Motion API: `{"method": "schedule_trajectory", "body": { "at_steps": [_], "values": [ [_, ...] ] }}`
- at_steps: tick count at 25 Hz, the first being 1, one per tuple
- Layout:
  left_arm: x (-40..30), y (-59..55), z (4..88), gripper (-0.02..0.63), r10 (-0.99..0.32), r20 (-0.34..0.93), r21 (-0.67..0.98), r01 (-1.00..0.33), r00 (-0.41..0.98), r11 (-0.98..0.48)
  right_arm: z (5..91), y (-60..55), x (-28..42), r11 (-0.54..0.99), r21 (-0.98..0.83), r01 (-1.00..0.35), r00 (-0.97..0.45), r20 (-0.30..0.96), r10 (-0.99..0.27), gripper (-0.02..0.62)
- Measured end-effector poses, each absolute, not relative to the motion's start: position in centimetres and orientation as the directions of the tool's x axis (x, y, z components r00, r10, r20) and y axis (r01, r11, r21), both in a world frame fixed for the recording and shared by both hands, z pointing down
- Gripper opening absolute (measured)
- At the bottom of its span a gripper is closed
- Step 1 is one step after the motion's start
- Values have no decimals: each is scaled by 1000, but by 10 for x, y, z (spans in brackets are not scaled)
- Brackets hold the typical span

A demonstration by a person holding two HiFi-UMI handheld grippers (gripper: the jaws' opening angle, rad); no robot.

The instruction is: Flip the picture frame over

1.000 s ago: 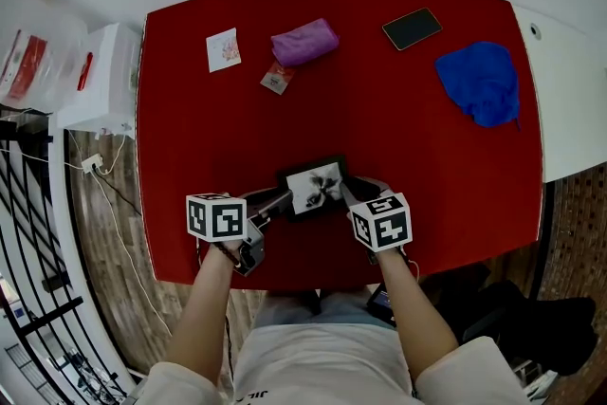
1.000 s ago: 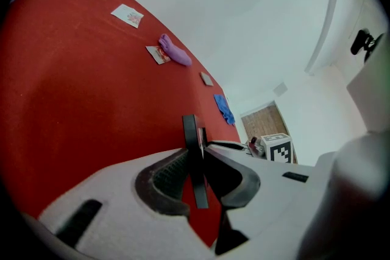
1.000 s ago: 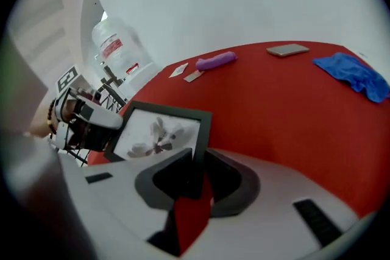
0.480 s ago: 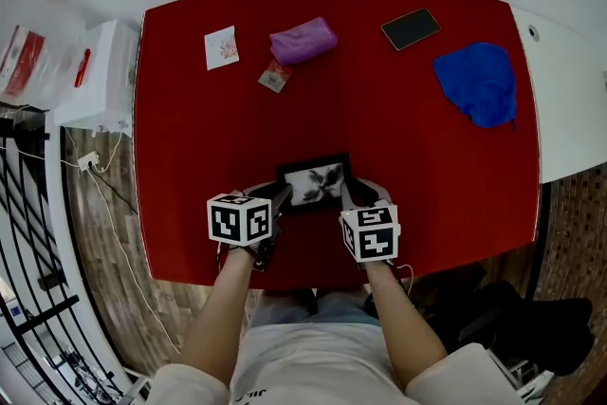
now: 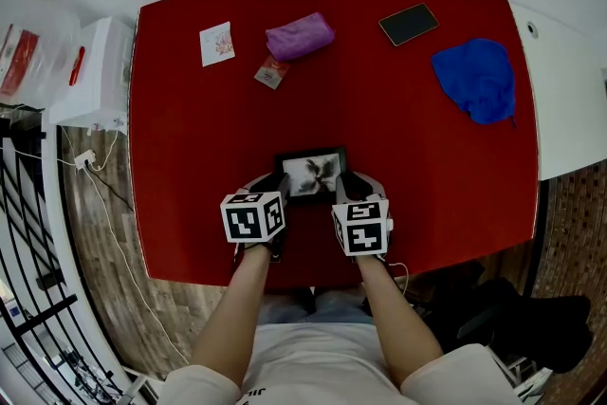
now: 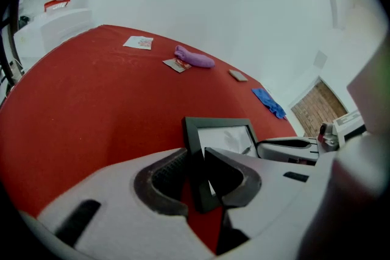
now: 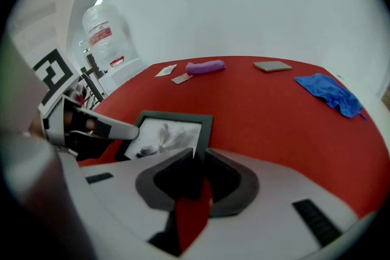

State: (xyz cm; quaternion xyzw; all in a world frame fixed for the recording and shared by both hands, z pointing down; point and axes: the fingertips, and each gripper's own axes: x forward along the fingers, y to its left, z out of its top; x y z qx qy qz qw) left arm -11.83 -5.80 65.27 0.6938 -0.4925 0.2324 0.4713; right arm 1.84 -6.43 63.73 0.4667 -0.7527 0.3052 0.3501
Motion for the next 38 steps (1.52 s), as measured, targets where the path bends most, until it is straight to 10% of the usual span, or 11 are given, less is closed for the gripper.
{"method": "schedule_trajectory", "body": {
  "at_steps": [38],
  "values": [
    [-129, 33, 494, 6, -681, 671, 272, -952, 293, -142, 501, 22, 7, 404, -182, -897, -408, 695, -592, 5]
  ]
}}
